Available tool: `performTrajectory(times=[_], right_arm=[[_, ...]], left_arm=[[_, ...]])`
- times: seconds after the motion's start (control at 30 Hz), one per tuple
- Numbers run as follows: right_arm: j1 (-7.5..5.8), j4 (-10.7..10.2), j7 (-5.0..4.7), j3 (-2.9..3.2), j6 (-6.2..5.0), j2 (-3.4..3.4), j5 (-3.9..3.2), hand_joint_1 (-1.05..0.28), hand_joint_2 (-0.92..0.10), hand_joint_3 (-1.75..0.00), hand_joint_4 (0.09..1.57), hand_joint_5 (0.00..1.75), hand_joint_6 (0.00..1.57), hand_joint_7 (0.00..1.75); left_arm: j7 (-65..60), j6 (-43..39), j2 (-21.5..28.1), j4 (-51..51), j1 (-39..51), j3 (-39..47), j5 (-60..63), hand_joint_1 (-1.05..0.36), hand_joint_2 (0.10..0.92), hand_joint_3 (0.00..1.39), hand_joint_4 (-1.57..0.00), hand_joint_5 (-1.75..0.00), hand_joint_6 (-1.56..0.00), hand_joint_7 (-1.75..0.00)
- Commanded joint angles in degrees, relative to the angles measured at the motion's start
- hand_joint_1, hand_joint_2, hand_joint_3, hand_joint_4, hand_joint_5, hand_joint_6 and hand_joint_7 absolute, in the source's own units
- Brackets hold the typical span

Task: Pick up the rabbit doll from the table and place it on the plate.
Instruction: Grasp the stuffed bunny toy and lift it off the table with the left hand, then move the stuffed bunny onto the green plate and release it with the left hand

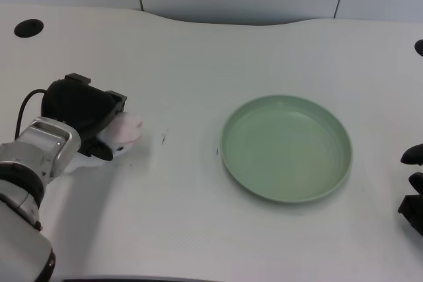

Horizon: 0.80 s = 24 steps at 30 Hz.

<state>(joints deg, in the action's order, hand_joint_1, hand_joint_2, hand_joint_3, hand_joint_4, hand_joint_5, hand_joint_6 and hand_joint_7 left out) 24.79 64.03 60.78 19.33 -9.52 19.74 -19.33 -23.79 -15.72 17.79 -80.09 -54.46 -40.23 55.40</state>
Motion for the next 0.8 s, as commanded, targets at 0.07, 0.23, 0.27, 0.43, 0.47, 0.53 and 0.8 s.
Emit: performTrajectory(times=[0.07,0.23,0.27,0.43,0.47,0.53,0.8], right_arm=[[-0.67,-0.2,0.41,0.89,-0.14,-0.04,-1.09,-0.41,-0.92,-0.11,1.29,1.75,0.93,1.75],[-0.97,-0.6,0.41,0.57,-1.05,0.15,-0.69,-0.41,-0.92,-0.14,1.32,1.75,0.98,1.75],[-0.89,-0.4,0.61,0.51,-1.14,0.22,-0.63,-0.41,-0.92,-0.15,1.33,1.75,0.99,1.75],[-0.6,0.1,0.63,0.4,-1.07,0.37,-0.46,-0.42,-0.92,-0.14,1.32,1.75,1.0,1.75],[-0.7,0.0,0.28,0.28,-1.25,0.34,-0.27,-0.41,-0.92,-0.14,1.3,1.75,1.0,1.75],[-0.82,-0.2,-0.12,0.15,-1.49,0.31,-0.06,-0.41,-0.92,-0.15,1.28,1.75,1.0,1.75],[-0.8,-0.1,0.34,0.54,-0.88,0.02,-0.67,-0.42,-0.92,-0.14,1.28,1.75,1.01,1.75]], left_arm=[[-0.8,1.4,0.1,-0.5,-1.0,0.1,-0.2,-0.61,0.921,0.11,-0.73,-1.62,-0.73,-1.29],[-0.4,-0.8,-0.2,-0.2,-2.6,1.8,-1.8,-0.55,0.921,0.15,-0.73,-1.73,-0.69,-1.54],[-0.6,-1.3,-0.3,-0.1,-3.3,1.7,-1.8,-0.55,0.921,0.15,-0.74,-1.74,-0.69,-1.57],[-0.8,-3.7,-0.6,0.1,-6.0,1.8,-2.2,-0.54,0.921,0.15,-0.9,-1.42,-0.81,-1.2],[-1.6,-4.8,-0.7,0.3,-6.7,1.6,-2.0,-0.53,0.921,0.15,-0.93,-1.37,-0.86,-1.11],[-2.6,-6.1,-0.8,0.3,-7.5,1.3,-1.8,-0.51,0.921,0.13,-0.97,-1.38,-0.9,-1.09],[-5.3,-9.5,-3.1,0.7,-10.3,0.0,-1.1,-0.34,0.89,0.1,-0.82,-1.74,-0.68,-1.69]])
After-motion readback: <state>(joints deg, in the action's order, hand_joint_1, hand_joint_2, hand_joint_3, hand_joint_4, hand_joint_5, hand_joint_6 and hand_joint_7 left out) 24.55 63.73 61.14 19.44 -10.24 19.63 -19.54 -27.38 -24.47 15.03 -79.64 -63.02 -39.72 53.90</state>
